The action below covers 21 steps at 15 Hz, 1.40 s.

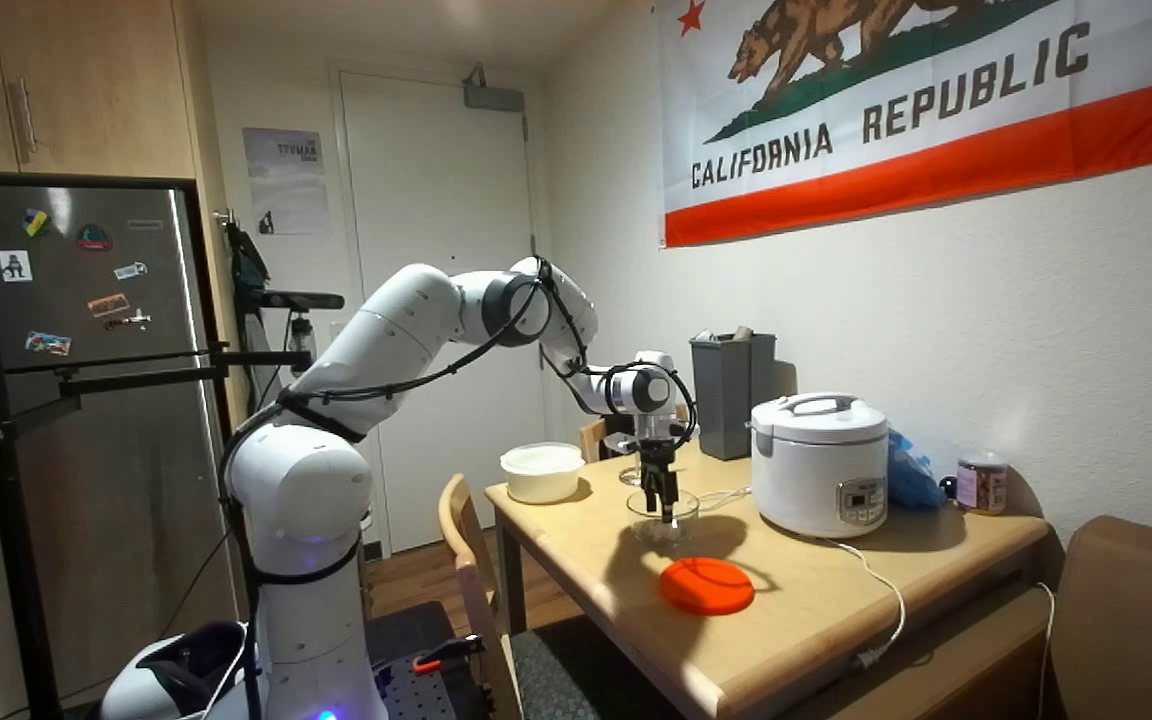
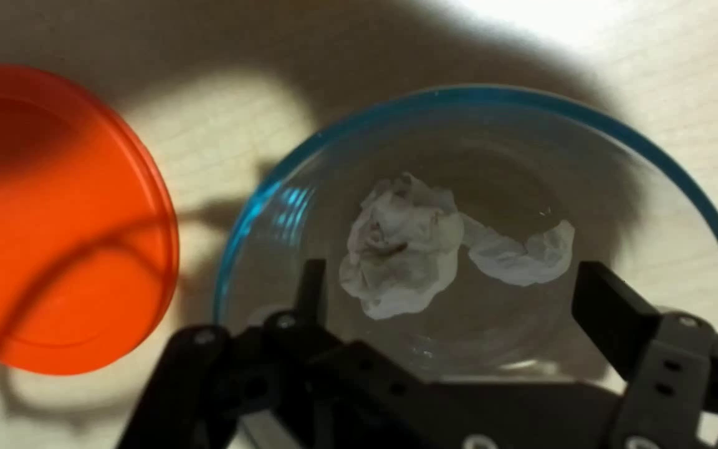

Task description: Remove the orange lid from the lunchbox, remove the white napkin from the lunchbox

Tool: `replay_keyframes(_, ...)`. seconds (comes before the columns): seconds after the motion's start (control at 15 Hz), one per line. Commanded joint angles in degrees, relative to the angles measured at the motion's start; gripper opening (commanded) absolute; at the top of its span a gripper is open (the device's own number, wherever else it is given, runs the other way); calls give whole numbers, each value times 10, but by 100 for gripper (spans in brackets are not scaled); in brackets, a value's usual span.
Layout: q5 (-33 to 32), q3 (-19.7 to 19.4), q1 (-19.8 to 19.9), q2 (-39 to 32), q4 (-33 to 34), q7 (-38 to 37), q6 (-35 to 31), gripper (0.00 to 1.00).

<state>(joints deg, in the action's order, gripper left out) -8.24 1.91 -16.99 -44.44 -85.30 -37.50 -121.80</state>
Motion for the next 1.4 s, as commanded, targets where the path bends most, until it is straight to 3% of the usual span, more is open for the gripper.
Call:
replay_keyframes(0.0, 22, -3, 0, -15, 25, 22, 27, 100)
replay_keyframes(0.67, 22, -7, -2, -19, 36, 19, 47, 99)
replay_keyframes(0.87, 22, -7, -1, -19, 38, 19, 48, 81)
replay_keyframes(1.13, 22, -8, 0, -22, 40, 19, 56, 65)
replay_keyframes(1.33, 21, -10, 0, -27, 42, 20, 61, 76)
